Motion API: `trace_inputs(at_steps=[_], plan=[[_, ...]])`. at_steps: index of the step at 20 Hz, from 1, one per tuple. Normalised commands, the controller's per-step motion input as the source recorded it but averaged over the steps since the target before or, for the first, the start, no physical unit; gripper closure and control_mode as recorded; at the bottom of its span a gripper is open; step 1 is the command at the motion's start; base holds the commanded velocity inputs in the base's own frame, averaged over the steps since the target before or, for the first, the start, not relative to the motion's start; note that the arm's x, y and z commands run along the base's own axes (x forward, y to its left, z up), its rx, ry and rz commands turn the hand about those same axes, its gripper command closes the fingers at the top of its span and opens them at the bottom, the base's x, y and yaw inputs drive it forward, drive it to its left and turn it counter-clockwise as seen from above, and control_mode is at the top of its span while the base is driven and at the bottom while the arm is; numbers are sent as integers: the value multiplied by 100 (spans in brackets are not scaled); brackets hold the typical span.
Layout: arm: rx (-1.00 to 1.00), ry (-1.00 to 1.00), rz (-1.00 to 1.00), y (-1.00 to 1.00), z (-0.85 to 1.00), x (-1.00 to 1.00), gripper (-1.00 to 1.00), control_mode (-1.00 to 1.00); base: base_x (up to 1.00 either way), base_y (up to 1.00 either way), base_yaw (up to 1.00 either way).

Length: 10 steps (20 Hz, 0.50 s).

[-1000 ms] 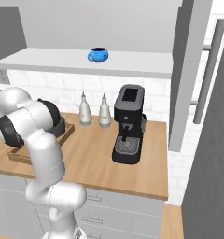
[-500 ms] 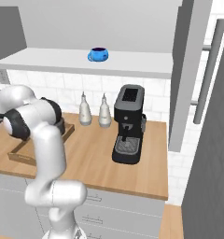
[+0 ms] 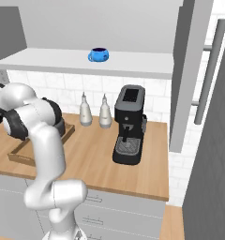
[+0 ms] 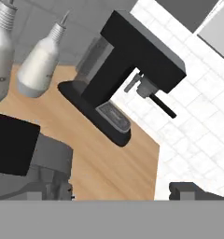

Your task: Pick the kettle from the counter and place it on the tray. Then pick the mug from the cabinet and place it on the tray. Then close the cabinet doors.

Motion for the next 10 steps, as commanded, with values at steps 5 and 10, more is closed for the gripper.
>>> trace_inputs(at_steps=[5,10], plan=[[2,-2,-19,-74,11,-67,-100,-100,0,0,0],[0,-16,-1,-67,35,-92,-100,-100,0,0,0]])
